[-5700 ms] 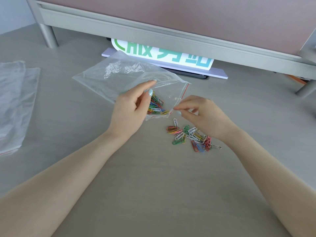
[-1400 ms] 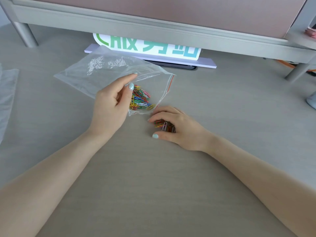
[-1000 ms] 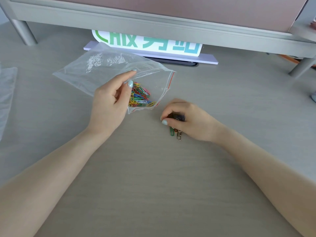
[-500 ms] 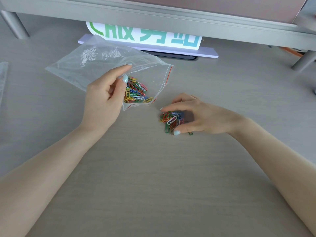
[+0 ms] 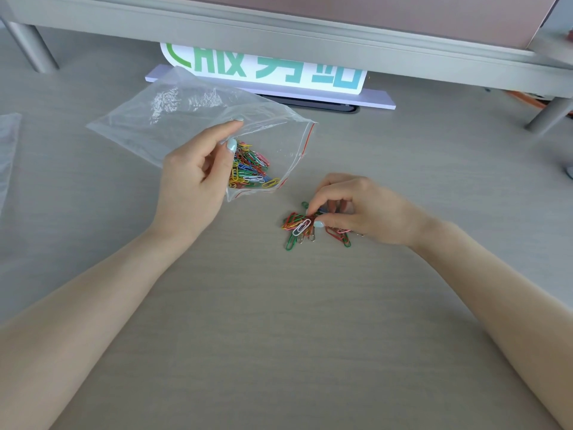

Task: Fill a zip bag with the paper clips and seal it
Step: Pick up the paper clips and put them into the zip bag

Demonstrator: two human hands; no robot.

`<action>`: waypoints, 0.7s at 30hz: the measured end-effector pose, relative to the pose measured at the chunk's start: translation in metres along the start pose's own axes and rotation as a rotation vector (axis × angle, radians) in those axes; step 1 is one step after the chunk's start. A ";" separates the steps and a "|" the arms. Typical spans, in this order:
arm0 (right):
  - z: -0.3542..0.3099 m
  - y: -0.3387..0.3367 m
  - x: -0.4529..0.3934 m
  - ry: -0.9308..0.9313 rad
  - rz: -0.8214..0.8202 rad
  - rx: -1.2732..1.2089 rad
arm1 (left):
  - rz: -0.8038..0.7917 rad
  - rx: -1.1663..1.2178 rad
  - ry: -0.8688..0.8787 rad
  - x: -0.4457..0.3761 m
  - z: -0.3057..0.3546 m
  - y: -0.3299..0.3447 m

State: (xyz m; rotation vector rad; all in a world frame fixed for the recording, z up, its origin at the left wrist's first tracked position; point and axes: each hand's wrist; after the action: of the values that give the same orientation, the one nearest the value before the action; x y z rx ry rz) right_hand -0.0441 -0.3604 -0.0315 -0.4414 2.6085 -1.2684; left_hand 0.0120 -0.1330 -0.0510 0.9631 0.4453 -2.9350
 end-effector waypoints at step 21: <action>-0.025 0.006 -0.001 0.263 0.259 -0.019 | -0.021 0.007 0.001 0.000 0.000 -0.003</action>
State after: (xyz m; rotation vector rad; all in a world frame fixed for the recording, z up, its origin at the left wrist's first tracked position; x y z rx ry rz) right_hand -0.0521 -0.3386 -0.0210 0.0681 2.7764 -1.2879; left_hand 0.0116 -0.1298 -0.0506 0.9668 0.4482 -2.9565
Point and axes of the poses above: each hand's wrist, its own x-axis away from the middle knuckle, its own y-axis out of the palm, z = x × y, and after that the axes turned 3 degrees about z, right-handed
